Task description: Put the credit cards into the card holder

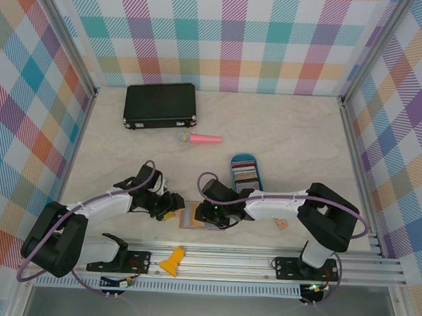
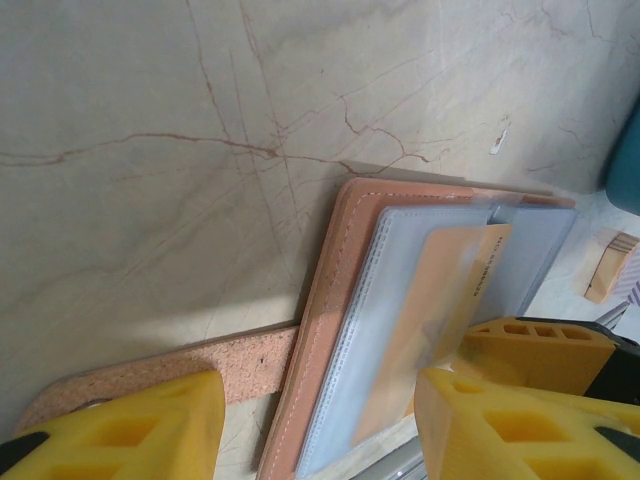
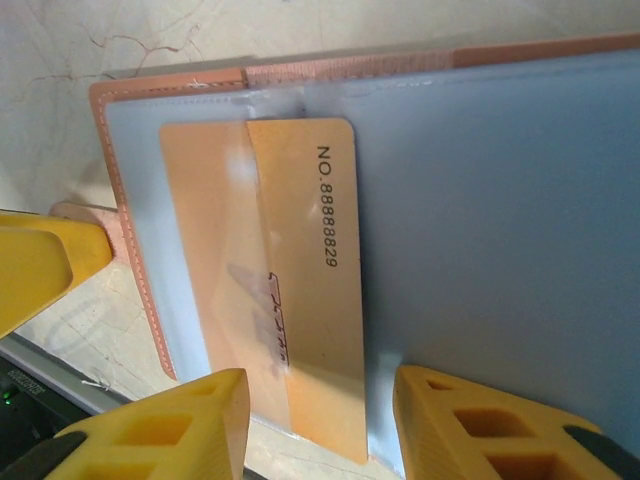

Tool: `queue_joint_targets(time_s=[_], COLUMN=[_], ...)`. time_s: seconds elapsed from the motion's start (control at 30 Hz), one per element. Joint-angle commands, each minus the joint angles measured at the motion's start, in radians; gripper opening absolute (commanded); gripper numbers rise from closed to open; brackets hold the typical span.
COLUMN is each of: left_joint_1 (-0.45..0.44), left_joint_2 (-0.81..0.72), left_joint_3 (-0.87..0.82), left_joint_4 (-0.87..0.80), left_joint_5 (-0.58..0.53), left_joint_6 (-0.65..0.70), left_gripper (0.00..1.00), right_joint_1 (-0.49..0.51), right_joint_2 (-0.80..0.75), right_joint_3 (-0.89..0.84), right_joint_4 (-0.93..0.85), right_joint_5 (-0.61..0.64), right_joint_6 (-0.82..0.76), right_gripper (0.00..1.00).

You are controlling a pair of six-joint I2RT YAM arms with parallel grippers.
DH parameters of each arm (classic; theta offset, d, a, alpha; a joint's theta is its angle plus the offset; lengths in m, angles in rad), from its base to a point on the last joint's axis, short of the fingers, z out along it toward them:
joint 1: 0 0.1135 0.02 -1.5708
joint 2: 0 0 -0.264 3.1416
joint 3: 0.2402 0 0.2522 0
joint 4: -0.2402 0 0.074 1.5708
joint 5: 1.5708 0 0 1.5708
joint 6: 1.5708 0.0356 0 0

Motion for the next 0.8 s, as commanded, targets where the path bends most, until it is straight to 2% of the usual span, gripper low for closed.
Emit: queue_joint_targets(time_s=[0.0, 0.27, 0.43, 0.5, 0.67, 0.77], left_joint_1=[0.007, 0.007, 0.007, 0.007, 0.007, 0.007], left_joint_2=[0.028, 0.038, 0.029, 0.022, 0.013, 0.011], left_joint_3=[-0.021, -0.02, -0.02, -0.021, -0.022, -0.023], left_joint_4=[-0.104, -0.104, -0.103, -0.103, -0.101, -0.1], left_joint_5=[-0.082, -0.08, -0.077, -0.079, -0.07, -0.068], left_joint_6=[0.019, 0.016, 0.018, 0.018, 0.019, 0.02], left_gripper=[0.54, 0.54, 0.54, 0.54, 0.55, 0.55], right_joint_1=[0.008, 0.01, 0.008, 0.008, 0.007, 0.008], right_joint_2=[0.005, -0.053, -0.076, -0.056, 0.007, 0.037], right_joint_3=[0.015, 0.078, 0.149, 0.192, 0.285, 0.314], right_joint_4=[-0.128, -0.249, -0.395, -0.45, -0.572, -0.599], right_joint_5=[0.011, 0.088, 0.156, 0.168, 0.207, 0.206], right_joint_6=[-0.034, -0.104, -0.165, -0.184, -0.187, -0.2], right_gripper=[0.45, 0.47, 0.4, 0.35, 0.13, 0.05])
